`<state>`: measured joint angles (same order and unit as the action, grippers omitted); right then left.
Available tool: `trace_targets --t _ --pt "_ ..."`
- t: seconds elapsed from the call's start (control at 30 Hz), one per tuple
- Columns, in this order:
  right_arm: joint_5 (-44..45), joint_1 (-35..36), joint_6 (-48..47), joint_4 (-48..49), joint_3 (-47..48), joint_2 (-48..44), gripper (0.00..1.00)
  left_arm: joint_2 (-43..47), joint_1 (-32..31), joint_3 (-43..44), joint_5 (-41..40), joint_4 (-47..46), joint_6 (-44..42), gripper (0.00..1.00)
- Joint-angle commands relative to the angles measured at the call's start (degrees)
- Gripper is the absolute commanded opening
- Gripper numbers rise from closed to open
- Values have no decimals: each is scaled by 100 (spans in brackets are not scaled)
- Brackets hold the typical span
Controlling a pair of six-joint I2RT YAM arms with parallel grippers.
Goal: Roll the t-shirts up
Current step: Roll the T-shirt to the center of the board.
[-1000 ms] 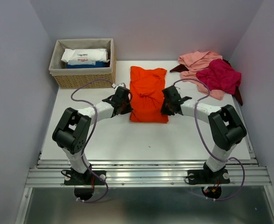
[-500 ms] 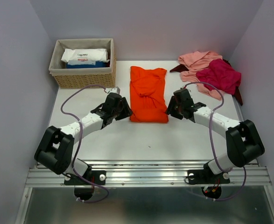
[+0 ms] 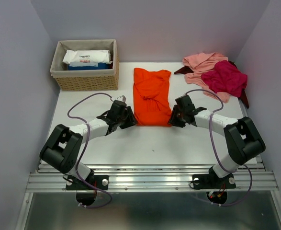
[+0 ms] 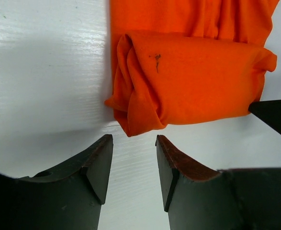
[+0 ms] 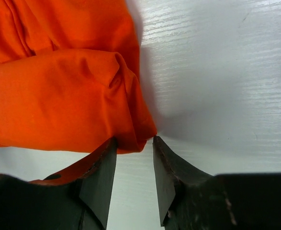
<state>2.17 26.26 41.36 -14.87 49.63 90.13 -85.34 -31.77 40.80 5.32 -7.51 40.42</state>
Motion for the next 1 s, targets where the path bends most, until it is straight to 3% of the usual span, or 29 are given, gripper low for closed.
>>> trace_targets --t 0.0,0.27,0.47,0.57,0.97 --pt "-129 2 -6 336 56 145 40 -105 -22 34 83 -356 1 51" --pt "-121 2 12 380 47 181 20 -334 -57 192 4 -453 44 44" --pt "-112 2 21 371 47 181 1 -553 -49 306 -66 -480 88 18" --pt "-95 2 21 371 47 189 1 -580 -57 350 -75 -462 88 0" --pt "266 2 73 292 73 -83 1 -27 -40 139 -471 -128 62 0"
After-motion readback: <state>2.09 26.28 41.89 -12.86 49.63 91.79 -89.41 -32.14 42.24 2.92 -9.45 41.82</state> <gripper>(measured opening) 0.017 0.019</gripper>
